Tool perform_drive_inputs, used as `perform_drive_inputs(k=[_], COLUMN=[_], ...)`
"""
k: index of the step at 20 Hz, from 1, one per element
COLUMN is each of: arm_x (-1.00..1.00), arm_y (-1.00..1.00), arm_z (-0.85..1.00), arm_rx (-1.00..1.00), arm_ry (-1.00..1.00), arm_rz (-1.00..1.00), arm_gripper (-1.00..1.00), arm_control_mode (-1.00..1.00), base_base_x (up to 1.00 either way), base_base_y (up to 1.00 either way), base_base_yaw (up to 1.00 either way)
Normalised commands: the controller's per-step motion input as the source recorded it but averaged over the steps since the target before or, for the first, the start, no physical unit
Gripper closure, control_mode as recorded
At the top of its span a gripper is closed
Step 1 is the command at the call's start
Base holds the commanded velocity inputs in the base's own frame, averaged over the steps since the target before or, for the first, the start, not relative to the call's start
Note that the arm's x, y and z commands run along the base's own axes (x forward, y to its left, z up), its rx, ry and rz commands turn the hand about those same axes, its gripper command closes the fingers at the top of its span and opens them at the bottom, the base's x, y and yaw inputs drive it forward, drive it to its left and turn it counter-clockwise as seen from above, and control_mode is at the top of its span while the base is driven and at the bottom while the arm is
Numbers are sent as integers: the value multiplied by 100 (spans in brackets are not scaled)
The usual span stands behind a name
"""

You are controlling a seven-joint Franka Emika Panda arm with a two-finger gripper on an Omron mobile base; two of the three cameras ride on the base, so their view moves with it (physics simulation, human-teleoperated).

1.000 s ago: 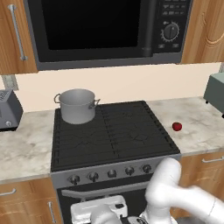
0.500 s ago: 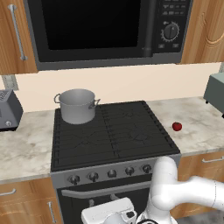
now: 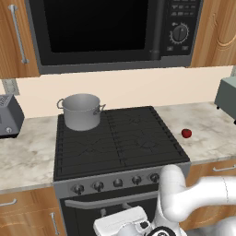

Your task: Turn on the burner for the pot on the stove. Wait thirty seconds for the pot to heat up. Then add the tomato to the pot.

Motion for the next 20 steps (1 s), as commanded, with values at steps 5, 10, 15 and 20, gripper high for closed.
perform_drive_inputs(k=[5,10,15,20], arm_x=[15,13,15,42], arm_y=[-22,-3,-1,0], arm_z=[-1,7,3,0], arm_rx=[0,3,1,1], arm_ry=[-4,-2,-3,6], arm_rz=[0,-2,-2,-1], arm_gripper=[-100,-100,-100,-100], arm_control_mode=[-100,-100,-100,-100], base_base_x=[0,0,0,0], base_base_y=[0,0,0,0], base_base_yaw=[0,0,0,0])
